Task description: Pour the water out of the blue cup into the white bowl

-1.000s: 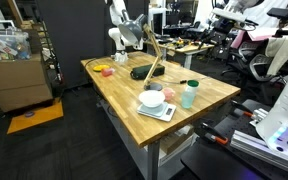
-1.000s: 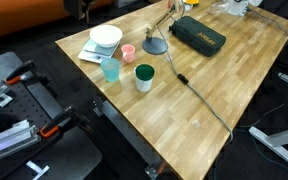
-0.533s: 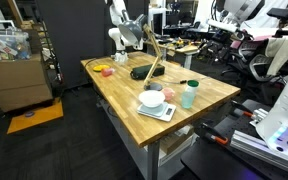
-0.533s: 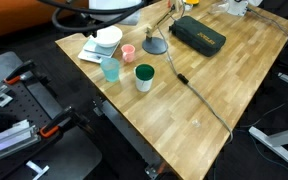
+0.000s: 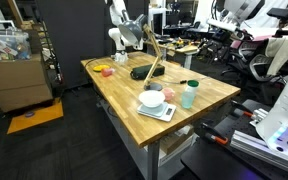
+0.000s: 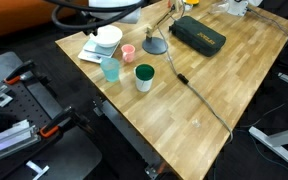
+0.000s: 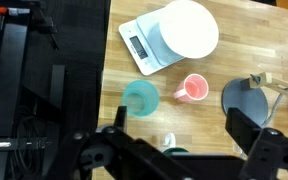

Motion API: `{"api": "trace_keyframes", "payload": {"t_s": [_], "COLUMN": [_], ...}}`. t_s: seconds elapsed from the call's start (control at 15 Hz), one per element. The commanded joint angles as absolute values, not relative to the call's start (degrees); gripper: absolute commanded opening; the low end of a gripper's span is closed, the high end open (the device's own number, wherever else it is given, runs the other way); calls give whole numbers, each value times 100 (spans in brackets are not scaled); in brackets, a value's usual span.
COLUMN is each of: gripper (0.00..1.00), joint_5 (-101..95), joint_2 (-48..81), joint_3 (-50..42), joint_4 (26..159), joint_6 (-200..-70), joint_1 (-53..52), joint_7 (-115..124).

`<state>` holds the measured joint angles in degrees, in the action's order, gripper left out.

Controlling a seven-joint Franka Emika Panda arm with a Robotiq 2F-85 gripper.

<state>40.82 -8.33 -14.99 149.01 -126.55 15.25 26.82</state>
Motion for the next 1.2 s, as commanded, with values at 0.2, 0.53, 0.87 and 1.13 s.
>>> {"api": "trace_keyframes", "payload": {"t_s": [0.2,0.53,0.87,1.13], "gripper": [100,100,100,100], "joint_5": [5748,6210,6259,6160], "joint_2": [255,1232,2150,2305], "joint_3": [-1742,-1723,-1682,-1723], "joint_4": [14532,14374,14191,14237], "joint_6": [-11654,-11059,-10877,-11022], "joint_1": [1608,1656,1595,1518], "joint_7": [1742,1344,1422,1420]}}
